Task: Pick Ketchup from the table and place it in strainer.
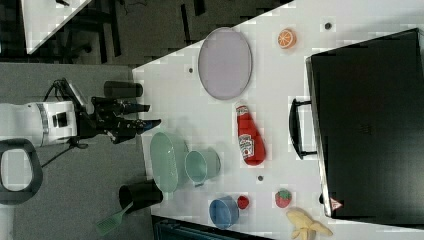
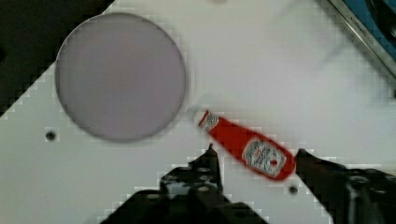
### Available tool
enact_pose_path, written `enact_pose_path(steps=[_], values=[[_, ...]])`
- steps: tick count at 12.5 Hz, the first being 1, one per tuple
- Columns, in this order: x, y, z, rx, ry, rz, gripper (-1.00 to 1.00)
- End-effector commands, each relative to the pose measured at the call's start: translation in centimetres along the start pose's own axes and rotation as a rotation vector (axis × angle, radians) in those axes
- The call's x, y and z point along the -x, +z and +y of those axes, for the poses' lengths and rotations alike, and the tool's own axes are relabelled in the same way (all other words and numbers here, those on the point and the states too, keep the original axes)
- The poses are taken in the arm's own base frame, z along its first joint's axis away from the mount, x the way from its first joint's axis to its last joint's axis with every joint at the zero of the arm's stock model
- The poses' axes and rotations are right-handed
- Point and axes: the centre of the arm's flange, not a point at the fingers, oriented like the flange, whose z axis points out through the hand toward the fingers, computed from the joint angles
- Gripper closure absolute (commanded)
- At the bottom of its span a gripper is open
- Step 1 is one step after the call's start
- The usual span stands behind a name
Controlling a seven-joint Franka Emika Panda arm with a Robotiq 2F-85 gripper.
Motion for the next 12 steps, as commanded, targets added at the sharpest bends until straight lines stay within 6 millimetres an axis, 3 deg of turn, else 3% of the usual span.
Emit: enact_pose_path(steps=[1, 3, 6, 12], values=[[4.1, -2.9, 6.3, 0.027, 0.115, -0.044, -0.58], [4.1, -2.3, 6.3, 0.037, 0.112, -0.053, -0.99], [4.6, 0.8, 6.5, 0.073, -0.001, -0.097, -1.0], [6.1, 8.9, 6.8, 0.076, -0.462, -0.145, -1.0]])
